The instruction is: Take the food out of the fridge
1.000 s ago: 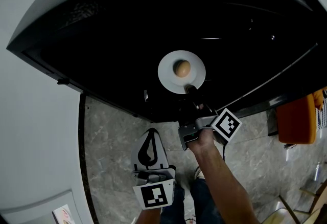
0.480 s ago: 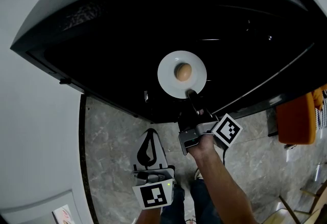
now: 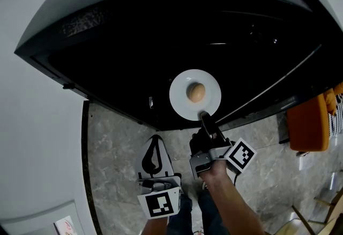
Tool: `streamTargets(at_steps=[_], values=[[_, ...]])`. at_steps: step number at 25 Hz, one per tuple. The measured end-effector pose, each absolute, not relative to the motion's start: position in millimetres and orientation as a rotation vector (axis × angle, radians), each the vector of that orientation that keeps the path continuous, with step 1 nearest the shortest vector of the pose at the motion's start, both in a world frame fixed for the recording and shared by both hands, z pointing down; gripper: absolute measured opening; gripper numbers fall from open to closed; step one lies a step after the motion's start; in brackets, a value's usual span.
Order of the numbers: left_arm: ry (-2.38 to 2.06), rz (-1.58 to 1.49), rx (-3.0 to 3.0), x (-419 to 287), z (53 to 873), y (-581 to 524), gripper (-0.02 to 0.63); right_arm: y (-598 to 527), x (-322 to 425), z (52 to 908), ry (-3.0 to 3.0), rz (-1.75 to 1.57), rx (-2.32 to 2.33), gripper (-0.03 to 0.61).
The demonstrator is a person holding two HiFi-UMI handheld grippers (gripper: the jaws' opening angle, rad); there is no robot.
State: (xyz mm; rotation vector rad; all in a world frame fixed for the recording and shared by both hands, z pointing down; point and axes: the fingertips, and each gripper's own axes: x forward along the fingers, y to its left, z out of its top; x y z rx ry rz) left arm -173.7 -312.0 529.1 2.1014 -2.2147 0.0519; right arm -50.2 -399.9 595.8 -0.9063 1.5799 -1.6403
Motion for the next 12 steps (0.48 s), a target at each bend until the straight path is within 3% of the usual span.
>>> streamTargets(at_steps=[12], values=[[-2.217,0.045,2.1,-168,529,-312,0.014,-338,-34,588,1.535,-1.709,-0.916,0.032]])
